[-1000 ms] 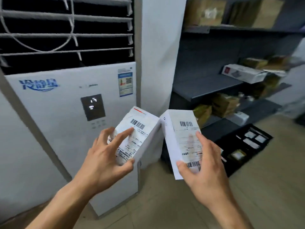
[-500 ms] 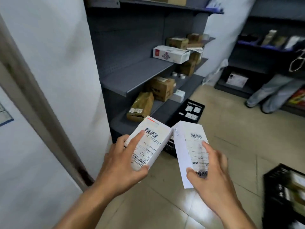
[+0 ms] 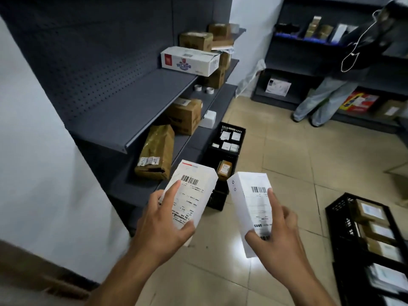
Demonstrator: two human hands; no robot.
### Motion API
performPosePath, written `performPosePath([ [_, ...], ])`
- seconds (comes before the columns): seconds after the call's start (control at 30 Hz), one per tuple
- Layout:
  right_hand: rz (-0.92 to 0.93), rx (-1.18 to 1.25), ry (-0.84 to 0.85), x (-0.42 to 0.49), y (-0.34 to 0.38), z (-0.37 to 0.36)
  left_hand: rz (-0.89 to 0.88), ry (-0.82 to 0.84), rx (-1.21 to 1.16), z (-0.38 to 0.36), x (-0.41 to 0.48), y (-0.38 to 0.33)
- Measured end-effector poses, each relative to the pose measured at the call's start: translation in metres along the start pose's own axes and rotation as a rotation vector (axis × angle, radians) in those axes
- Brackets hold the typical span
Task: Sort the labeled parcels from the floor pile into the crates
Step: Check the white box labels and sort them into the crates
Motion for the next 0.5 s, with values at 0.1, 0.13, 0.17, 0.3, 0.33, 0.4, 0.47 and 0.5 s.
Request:
performPosePath([
  [0.1, -0.042, 0.008, 0.015, 0.042, -0.018, -0.003, -0.005, 0.025, 0.018, -0.024, 0.042, -0.011],
  [0.13, -0.039, 0.009, 0.012, 0.059, -0.024, -0.002, -0.010, 0.032, 0.021, -0.032, 0.056, -0.018],
  [0.17, -0.031, 0.008, 0.007, 0.076, -0.030, 0.000, -0.015, 0.040, 0.021, -0.041, 0.070, -0.026],
  [0.3, 0.053, 0.003, -0.010, 0.157, -0.048, 0.015, 0.015, 0.048, 0.031, -0.072, 0.126, -0.066],
  [0.33, 0.072, -0.008, -0.005, 0.179, -0.051, 0.018, 0.022, 0.044, 0.044, -0.077, 0.140, -0.077],
  [0.4, 0.117, -0.029, 0.005, 0.219, -0.053, 0.020, 0.042, 0.026, 0.087, -0.086, 0.168, -0.093],
  [0.47, 0.185, -0.038, -0.008, 0.257, -0.050, 0.020, 0.067, -0.018, 0.137, -0.090, 0.196, -0.104],
  [0.5, 0.209, -0.048, -0.004, 0.276, -0.048, 0.019, 0.084, -0.036, 0.166, -0.091, 0.209, -0.108],
])
Point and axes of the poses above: each hand's wrist, its own x-axis towards the middle knuckle, its own z-axis out of the back of the hand, y = z × x, the point moved 9 cm from there along x, towards the middle knuckle, and after that the axes turned 2 degrees about z, right-handed, at the moved point
